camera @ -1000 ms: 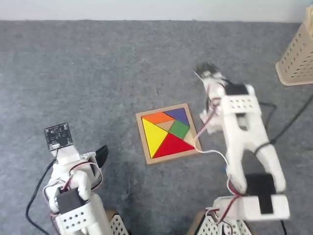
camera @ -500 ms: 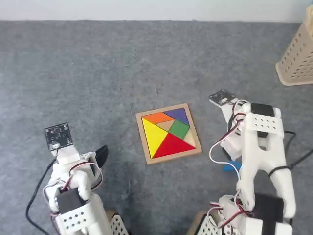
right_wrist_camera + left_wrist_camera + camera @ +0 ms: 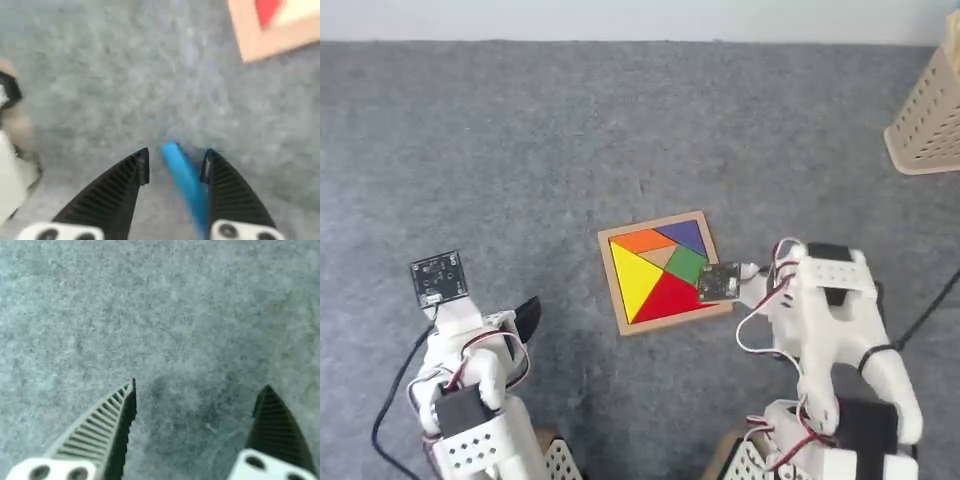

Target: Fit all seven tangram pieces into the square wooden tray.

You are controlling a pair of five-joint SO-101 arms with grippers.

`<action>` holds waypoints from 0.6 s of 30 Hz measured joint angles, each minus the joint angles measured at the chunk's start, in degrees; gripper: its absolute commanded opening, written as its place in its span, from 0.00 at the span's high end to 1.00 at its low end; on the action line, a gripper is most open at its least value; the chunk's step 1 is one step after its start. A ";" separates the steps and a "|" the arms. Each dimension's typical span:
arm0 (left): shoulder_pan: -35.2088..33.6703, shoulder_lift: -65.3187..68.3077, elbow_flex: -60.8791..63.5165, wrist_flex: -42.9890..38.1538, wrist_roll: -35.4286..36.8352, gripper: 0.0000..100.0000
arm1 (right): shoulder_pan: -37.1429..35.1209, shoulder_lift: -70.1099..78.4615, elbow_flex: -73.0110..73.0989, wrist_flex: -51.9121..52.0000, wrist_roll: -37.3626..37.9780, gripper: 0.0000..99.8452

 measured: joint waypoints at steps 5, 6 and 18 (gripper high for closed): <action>0.00 0.00 0.00 0.00 0.00 0.65 | 2.02 0.00 1.23 -3.25 1.05 0.80; 0.00 0.00 0.00 0.00 0.00 0.65 | 2.55 0.00 1.23 -3.43 1.23 0.80; 0.00 0.00 0.00 0.00 0.00 0.65 | 9.05 0.00 1.23 -7.21 2.64 1.00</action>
